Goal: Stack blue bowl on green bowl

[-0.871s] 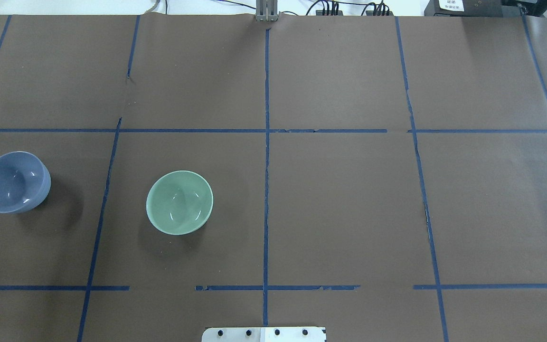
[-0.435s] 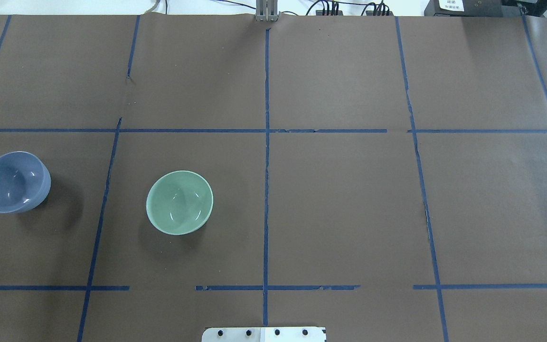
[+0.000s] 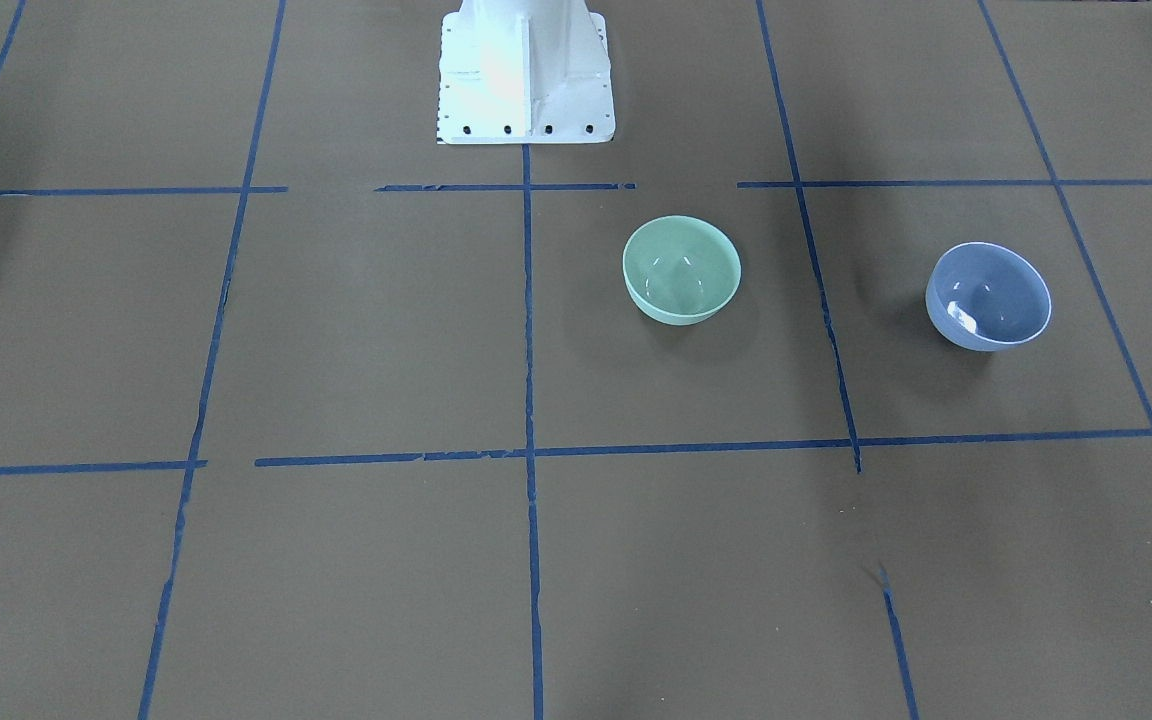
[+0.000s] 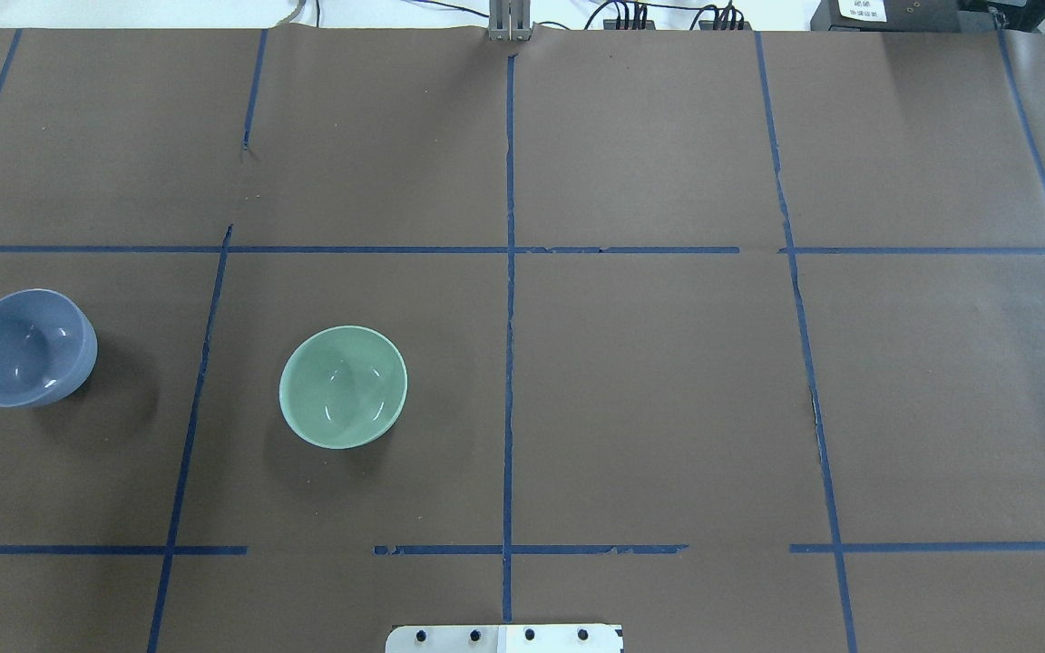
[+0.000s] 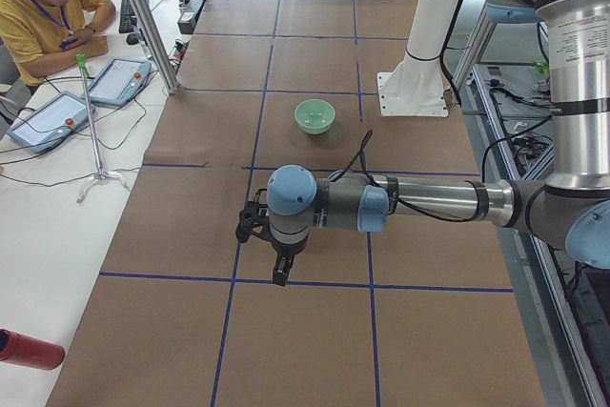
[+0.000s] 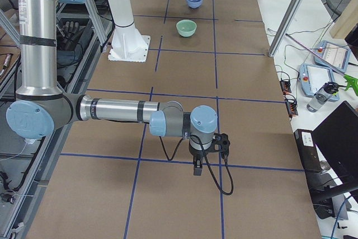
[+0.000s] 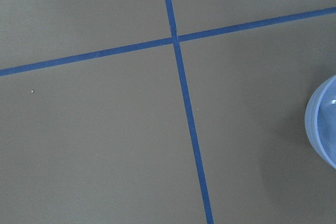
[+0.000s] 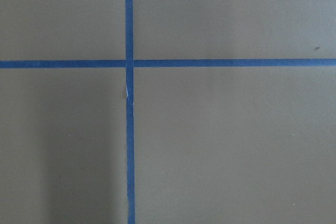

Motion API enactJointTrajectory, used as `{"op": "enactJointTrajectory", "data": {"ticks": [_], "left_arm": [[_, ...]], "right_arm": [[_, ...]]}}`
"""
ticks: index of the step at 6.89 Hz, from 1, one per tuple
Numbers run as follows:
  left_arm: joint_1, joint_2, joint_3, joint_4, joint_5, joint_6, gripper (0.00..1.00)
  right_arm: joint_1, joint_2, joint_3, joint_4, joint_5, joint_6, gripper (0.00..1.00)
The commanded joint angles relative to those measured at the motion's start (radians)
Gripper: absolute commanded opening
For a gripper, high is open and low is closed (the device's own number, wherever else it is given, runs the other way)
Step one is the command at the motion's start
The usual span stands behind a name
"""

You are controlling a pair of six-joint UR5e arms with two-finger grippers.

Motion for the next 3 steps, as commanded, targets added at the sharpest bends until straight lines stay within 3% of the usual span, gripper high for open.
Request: {"op": "enactJointTrajectory", "data": {"ticks": [1,3], "left_arm": [[0.067,-0.012,0.003,-0.054,-0.004,-0.002,1.0],[0.259,-0.032,0.007,-0.109,0.005,-0.287,1.0]], "right_arm": [[0.0,0.0,0.0,0.0,-0.001,0.0,1.0],[0.0,0.0,0.0,-0.001,-0.001,0.0,1.0]]}}
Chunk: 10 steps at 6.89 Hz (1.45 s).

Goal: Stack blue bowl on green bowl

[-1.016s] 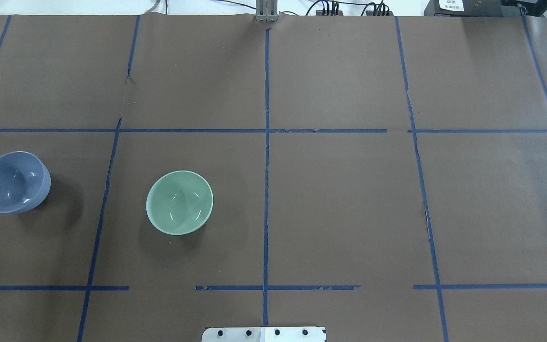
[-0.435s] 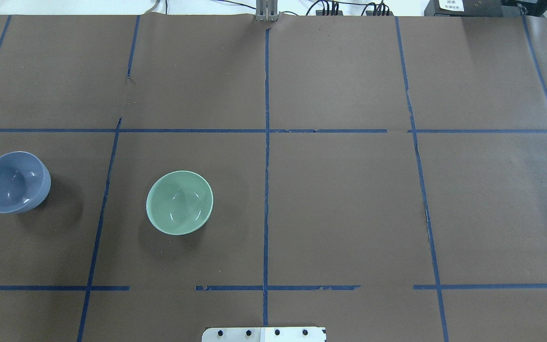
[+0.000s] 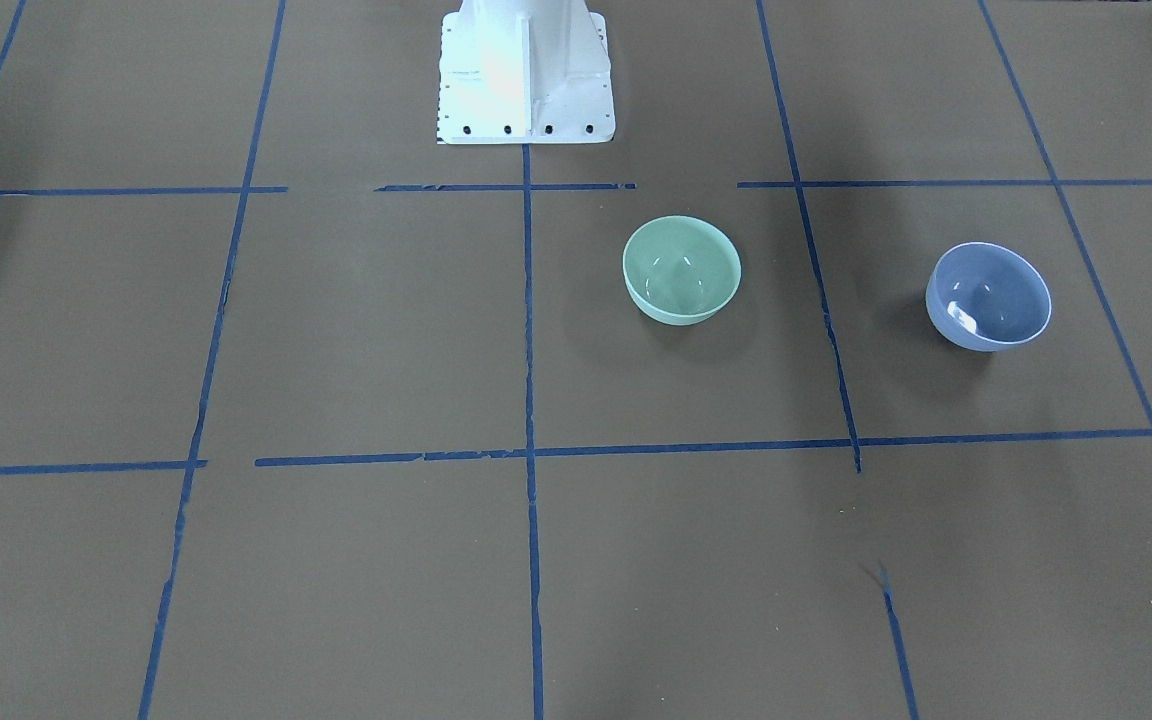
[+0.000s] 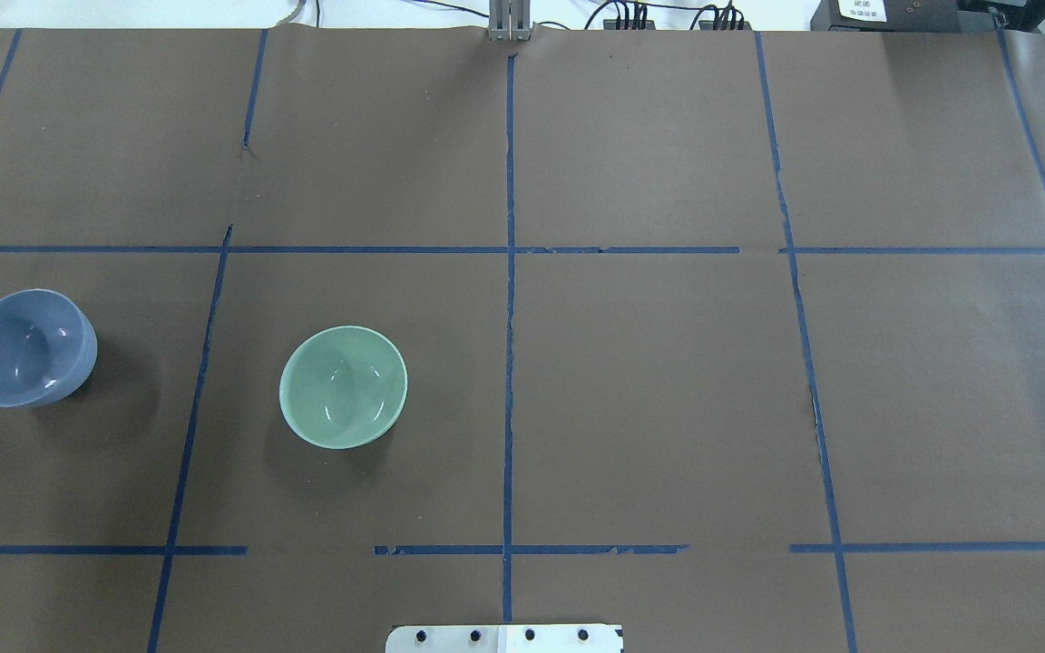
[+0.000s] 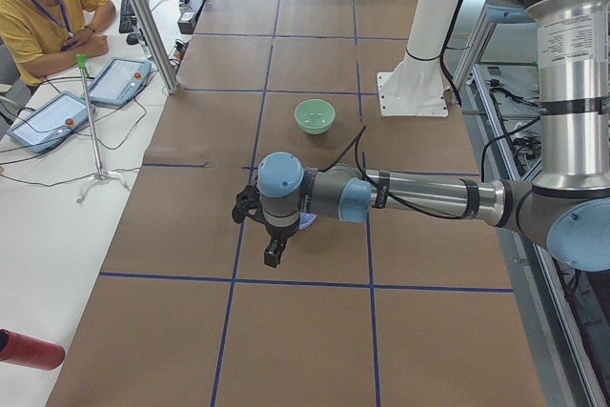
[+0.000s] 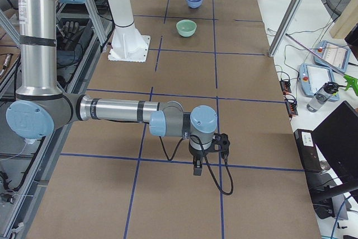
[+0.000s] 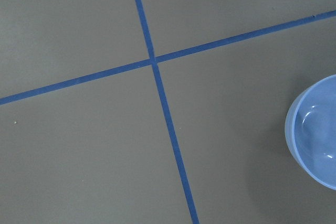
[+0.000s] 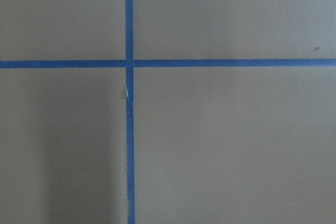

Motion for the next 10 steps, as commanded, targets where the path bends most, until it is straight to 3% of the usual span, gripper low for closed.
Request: {"op": "enactJointTrajectory", "data": {"ticks": [1,2,3,5,6,7,8,9,10], "left_arm": [[0.147,-0.009,0.004,-0.128,0.04,-0.327,1.0],[0.228,-0.006,0.023,-0.21,0.12,-0.464,1.0],[0.272,-0.007,0.064,-0.3,0.141,-0.562,1.0],[0.332,-0.015,0.151,-0.489,0.143,-0.675,1.0],[0.334,-0.013,0.155,-0.493,0.141,-0.677,0.99],[0.334,-0.015,0.152,-0.493,0.14,-0.683,0.58],[0.339,-0.015,0.149,-0.488,0.131,-0.683,0.07],[0.339,-0.016,0.146,-0.485,0.129,-0.683,0.0],[0.339,-0.016,0.144,-0.487,0.129,-0.683,0.0]], "right_arm": [[0.0,0.0,0.0,0.001,0.0,0.0,1.0],[0.0,0.0,0.0,0.001,0.001,0.0,1.0],[0.0,0.0,0.0,0.001,0.0,0.0,1.0],[0.0,0.0,0.0,-0.001,0.0,0.0,1.0],[0.0,0.0,0.0,0.001,0.0,0.0,1.0],[0.0,0.0,0.0,0.001,0.0,0.0,1.0],[0.0,0.0,0.0,0.001,0.001,0.0,1.0],[0.0,0.0,0.0,0.001,0.0,0.0,1.0],[0.0,0.0,0.0,0.001,0.0,0.0,1.0]]}}
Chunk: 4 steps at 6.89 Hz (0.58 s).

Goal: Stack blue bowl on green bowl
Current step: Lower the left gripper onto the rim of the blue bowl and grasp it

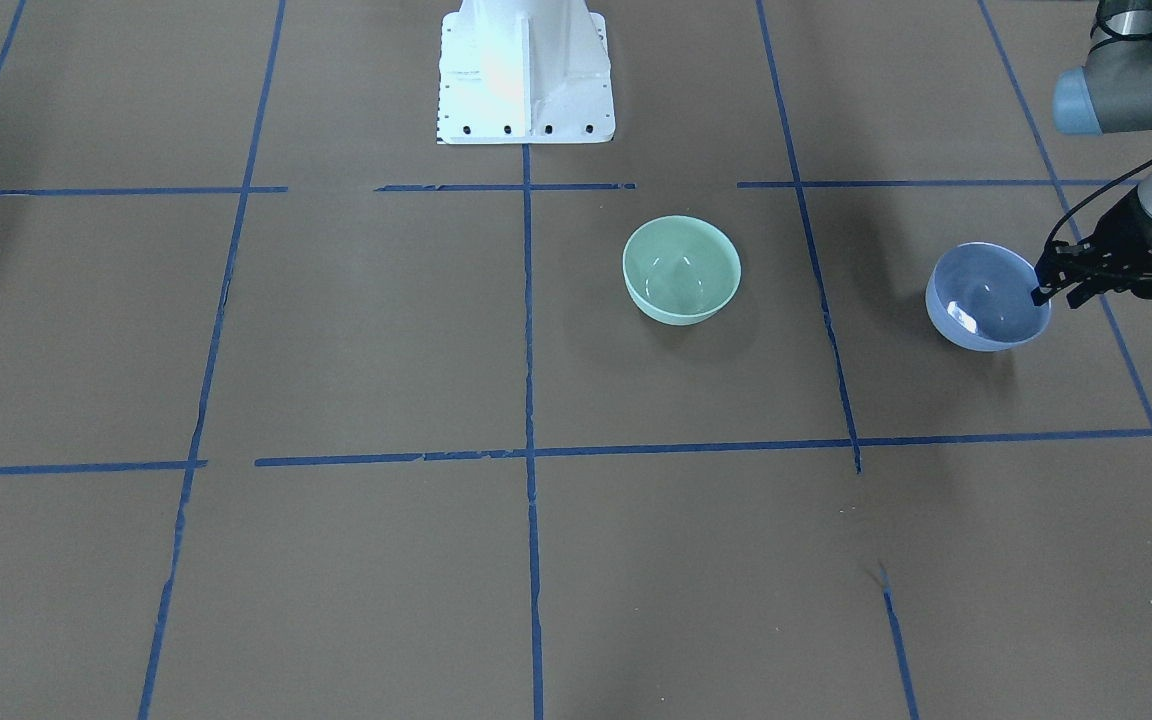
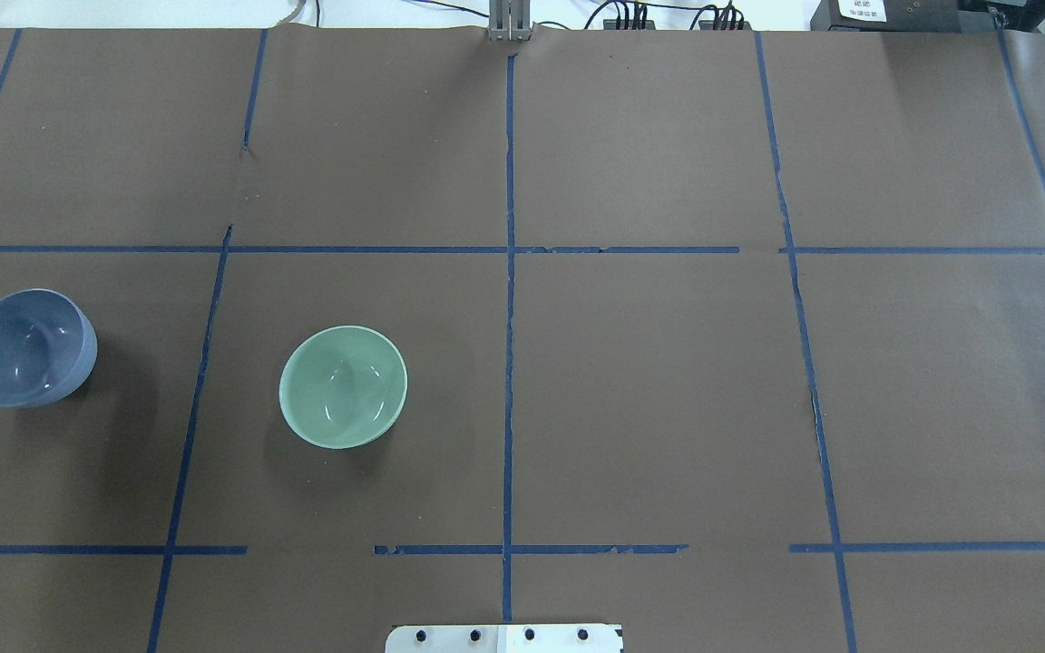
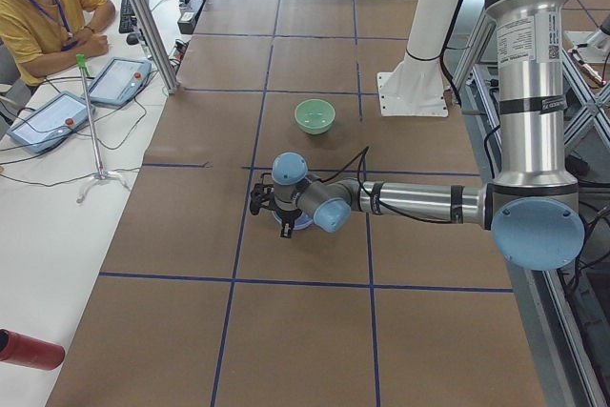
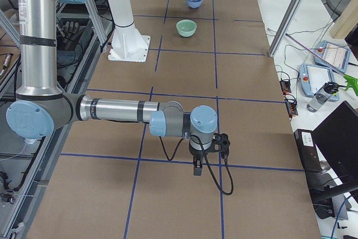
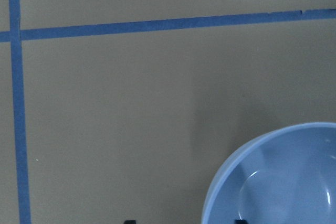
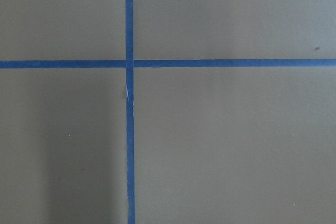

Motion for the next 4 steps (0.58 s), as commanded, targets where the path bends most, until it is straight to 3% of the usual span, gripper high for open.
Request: {"op": "enactJointTrajectory", "data": {"ticks": [1,4], "left_arm": [[0.001,-0.001,-0.002,-0.001,-0.002,0.0,0.0],[-0.004,0.002,-0.056,0.026,-0.029,0.004,0.0]], "right_arm": [[0.0,0.0,0.0,-0.001,0.0,0.0,1.0],[0.0,0.0,0.0,-0.001,0.0,0.0,1.0]]}}
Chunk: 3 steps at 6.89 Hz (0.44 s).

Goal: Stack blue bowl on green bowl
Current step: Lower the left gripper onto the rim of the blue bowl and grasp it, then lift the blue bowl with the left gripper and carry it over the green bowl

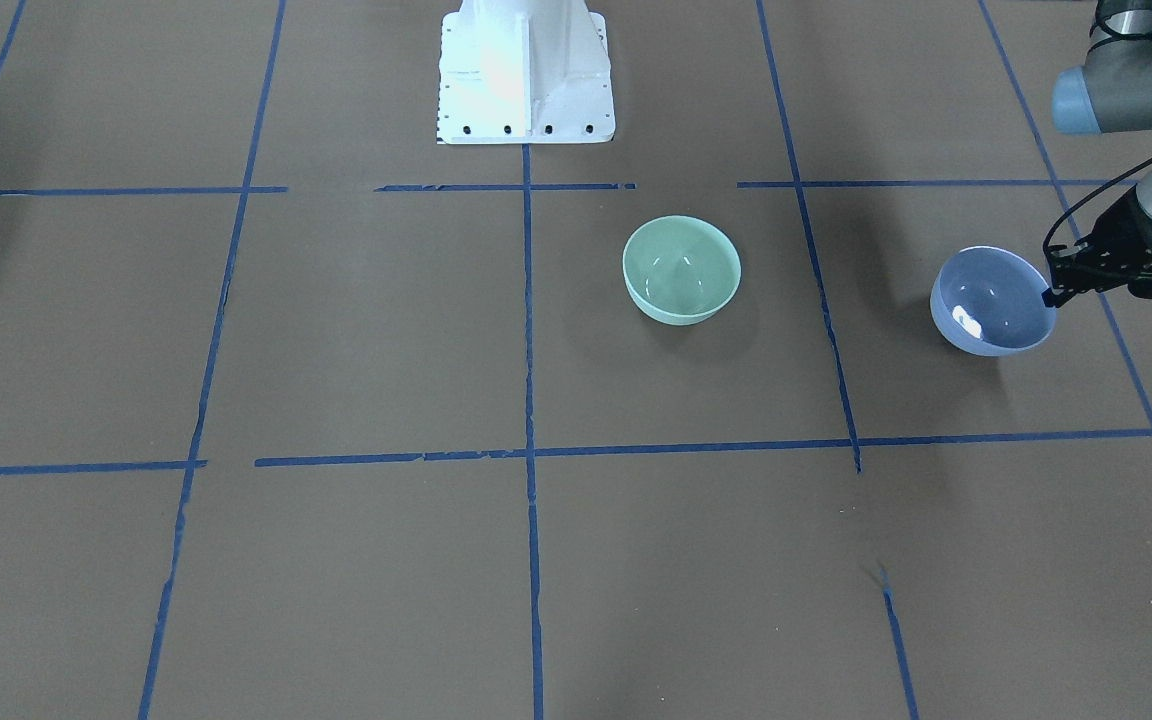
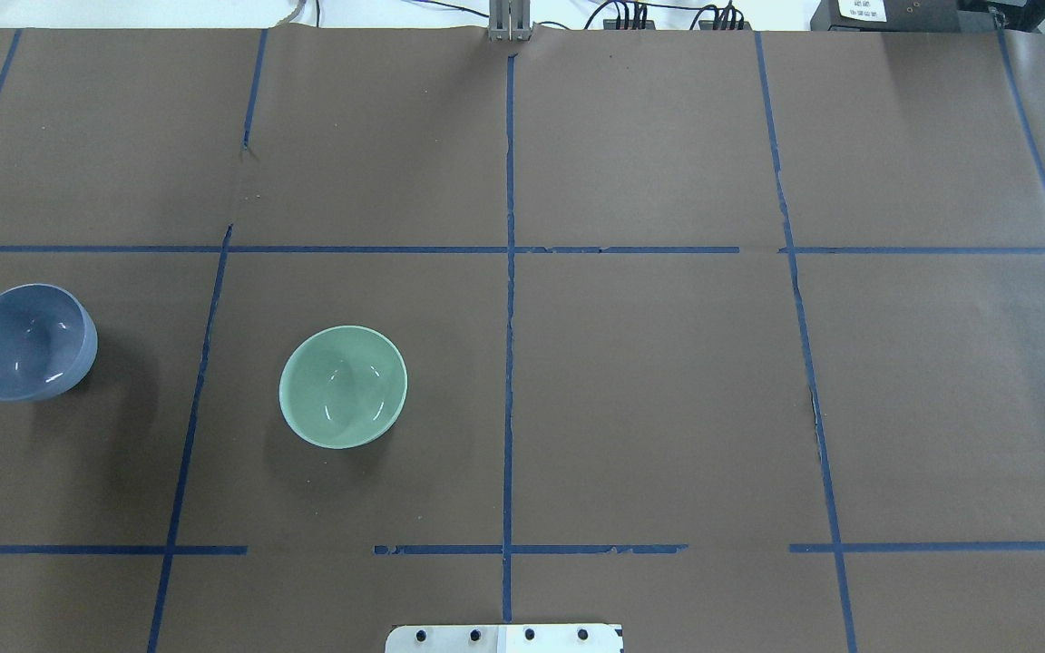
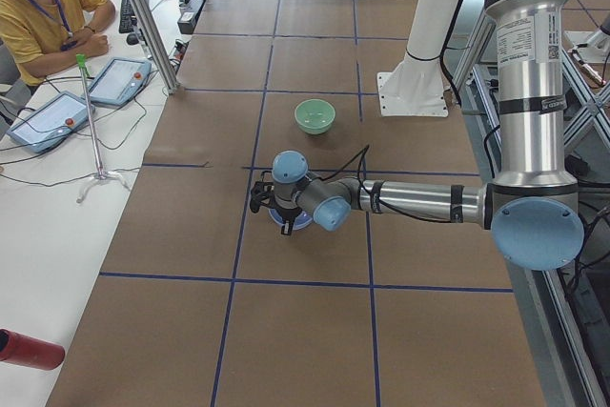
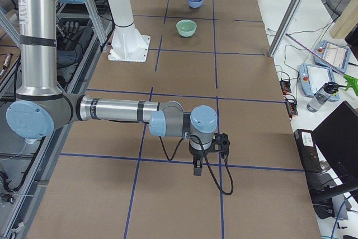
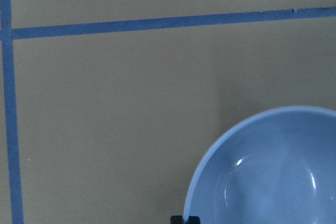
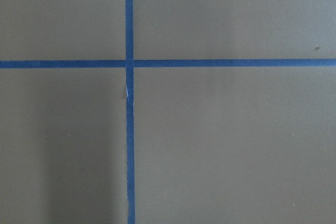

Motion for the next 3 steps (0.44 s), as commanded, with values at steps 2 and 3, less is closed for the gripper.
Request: {"op": "enactJointTrajectory", "data": {"ticks": [2,3], "left_arm": [[-0.007,-0.02,-0.231,0.251,-0.072,-0.014,0.0],[-0.008,-0.062,-0.316,0.322,-0.071,-0.114,0.0]], "right_arm": [[0.0,0.0,0.0,-0.001,0.0,0.0,1.0],[0.0,0.0,0.0,0.0,0.0,0.0,1.0]]}}
